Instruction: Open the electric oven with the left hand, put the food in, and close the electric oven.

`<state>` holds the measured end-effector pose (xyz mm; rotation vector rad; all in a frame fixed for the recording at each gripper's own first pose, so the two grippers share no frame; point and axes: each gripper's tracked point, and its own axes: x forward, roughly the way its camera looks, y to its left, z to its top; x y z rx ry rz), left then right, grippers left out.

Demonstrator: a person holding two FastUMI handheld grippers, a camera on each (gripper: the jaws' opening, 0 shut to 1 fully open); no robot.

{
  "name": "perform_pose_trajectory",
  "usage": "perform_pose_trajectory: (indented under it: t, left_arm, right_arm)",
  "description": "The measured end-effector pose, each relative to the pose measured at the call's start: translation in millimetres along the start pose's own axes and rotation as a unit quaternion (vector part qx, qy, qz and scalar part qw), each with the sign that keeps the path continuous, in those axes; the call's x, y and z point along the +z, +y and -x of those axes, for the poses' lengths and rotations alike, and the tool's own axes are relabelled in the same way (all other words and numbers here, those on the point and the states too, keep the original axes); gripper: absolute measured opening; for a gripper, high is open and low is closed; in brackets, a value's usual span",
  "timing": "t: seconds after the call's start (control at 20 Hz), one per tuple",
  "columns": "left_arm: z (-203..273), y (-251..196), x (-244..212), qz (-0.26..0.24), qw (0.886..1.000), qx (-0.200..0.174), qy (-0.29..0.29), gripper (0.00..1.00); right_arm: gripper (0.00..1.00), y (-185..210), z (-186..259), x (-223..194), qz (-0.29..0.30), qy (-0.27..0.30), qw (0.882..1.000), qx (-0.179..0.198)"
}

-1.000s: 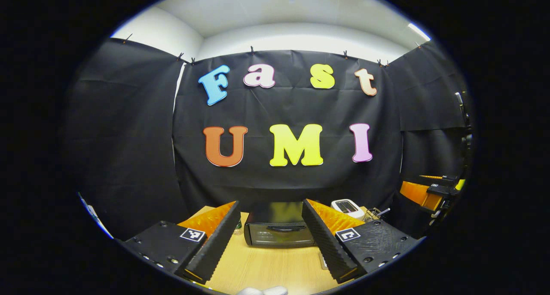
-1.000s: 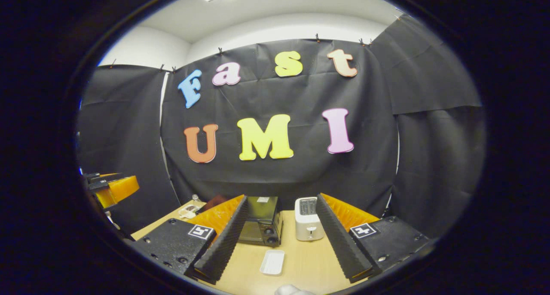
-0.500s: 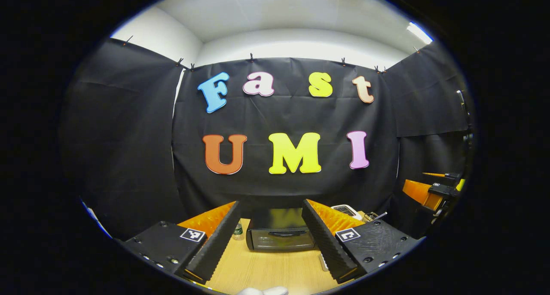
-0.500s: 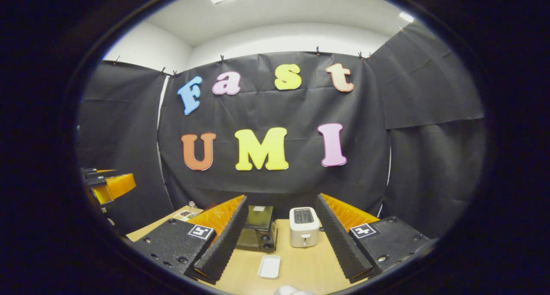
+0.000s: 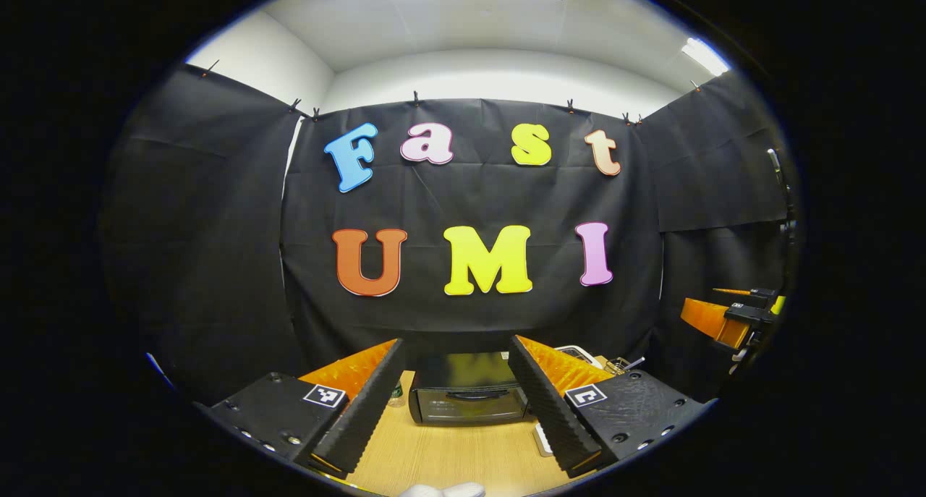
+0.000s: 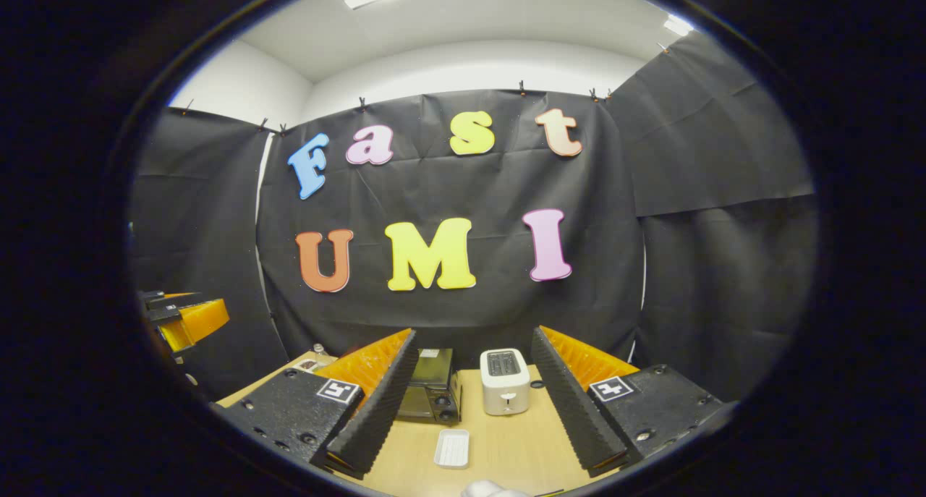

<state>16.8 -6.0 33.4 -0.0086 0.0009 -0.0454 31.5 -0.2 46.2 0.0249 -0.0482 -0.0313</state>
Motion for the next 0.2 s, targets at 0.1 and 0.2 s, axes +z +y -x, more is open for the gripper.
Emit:
perform_pose_trajectory:
  t: [0.1, 0.2]
  left_arm:
    - [0.1, 0.9, 0.1, -0.001, 1.0, -0.001, 0.002, 0.94]
    - [-0.5, 1.7, -0.7, -0.003, 1.0, -0.002, 0.001, 0.94]
  right_arm:
    - [1.0, 0.3, 0.9, 0.5, 0.001, 0.0, 1.0, -0.001]
    - [1.0, 1.2, 1.4, 2.0, 0.001, -0.001, 1.0, -0.002]
